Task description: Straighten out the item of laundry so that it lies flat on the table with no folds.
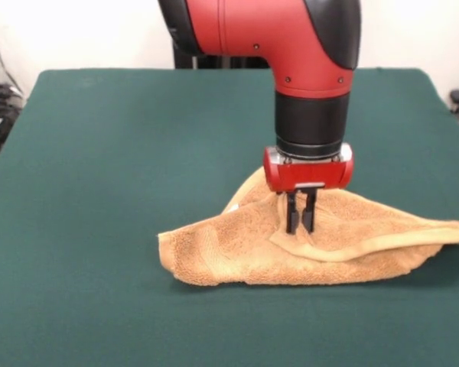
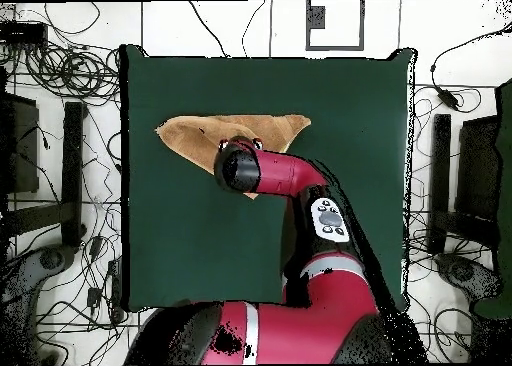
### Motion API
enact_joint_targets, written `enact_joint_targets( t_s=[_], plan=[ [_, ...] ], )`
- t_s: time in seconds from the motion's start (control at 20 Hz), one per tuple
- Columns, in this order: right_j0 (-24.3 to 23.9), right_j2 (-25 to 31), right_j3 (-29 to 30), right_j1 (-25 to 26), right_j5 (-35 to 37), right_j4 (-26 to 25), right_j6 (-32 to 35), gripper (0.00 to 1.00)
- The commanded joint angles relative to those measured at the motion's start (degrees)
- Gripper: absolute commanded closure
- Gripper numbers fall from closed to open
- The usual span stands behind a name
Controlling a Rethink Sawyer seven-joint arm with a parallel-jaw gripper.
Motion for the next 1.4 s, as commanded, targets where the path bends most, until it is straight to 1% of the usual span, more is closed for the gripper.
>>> enact_joint_targets(
  t_s=[0.05,0.3,0.55,0.65,1.1,1.4],
  plan=[
    [3.1,1.6,2.2,-4.6,9.0,0.4,6.8,1.0],
    [3.0,2.2,2.3,-5.5,10.7,0.9,6.9,1.0],
    [2.8,2.3,3.8,-8.3,13.3,1.1,7.0,1.0],
    [2.9,2.2,3.3,-8.7,14.6,1.1,6.8,1.0],
    [3.1,2.5,1.4,-7.3,13.9,0.6,7.1,1.0],
    [4.3,2.2,-3.5,-4.9,16.3,0.7,6.5,1.0]
  ],
)
